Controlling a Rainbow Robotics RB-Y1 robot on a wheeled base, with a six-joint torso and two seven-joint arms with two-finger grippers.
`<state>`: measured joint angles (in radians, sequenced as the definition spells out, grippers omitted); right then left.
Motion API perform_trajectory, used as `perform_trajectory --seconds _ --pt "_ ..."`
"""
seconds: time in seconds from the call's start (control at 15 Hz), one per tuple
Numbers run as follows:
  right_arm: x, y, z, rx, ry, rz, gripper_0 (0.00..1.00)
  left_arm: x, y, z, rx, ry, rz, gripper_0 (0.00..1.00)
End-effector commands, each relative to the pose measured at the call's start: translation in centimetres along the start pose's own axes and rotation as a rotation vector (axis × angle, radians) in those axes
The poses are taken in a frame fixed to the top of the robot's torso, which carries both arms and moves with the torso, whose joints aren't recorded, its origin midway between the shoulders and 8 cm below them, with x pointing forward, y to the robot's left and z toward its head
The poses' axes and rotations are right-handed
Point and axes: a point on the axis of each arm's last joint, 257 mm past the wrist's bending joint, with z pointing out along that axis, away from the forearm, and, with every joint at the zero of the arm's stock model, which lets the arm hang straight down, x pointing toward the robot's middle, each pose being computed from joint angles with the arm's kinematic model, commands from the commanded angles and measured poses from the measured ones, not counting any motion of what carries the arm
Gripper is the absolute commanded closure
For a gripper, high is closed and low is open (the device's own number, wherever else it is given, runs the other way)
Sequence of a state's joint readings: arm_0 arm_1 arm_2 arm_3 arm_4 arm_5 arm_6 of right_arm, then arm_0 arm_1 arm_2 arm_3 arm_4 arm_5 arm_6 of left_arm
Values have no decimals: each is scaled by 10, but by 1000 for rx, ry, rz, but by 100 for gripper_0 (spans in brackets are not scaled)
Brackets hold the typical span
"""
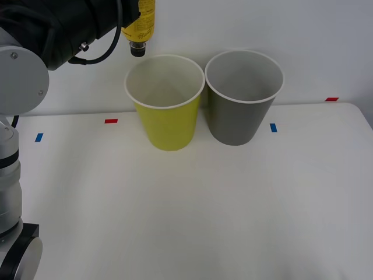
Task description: Put cans in the gray bin and PET bottles in the light green bin.
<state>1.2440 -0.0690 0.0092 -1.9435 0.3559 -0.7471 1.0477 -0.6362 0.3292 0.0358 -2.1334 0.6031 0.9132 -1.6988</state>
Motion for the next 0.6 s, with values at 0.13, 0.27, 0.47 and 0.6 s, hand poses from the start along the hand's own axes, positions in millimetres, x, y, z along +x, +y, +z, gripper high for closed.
perform_trajectory --seconds 0.13,0.27,0.47,0.6 --pt "0 0 0 0 0 0 0 17 -7 21 13 -14 -42 100" --pt "0 0 0 0 0 0 0 23 -18 28 30 -16 -55 100" --pt "0 0 0 0 0 0 0 37 -27 45 37 -38 -83 100" --pt "0 0 0 0 0 0 0 47 -28 53 34 -46 -92 100"
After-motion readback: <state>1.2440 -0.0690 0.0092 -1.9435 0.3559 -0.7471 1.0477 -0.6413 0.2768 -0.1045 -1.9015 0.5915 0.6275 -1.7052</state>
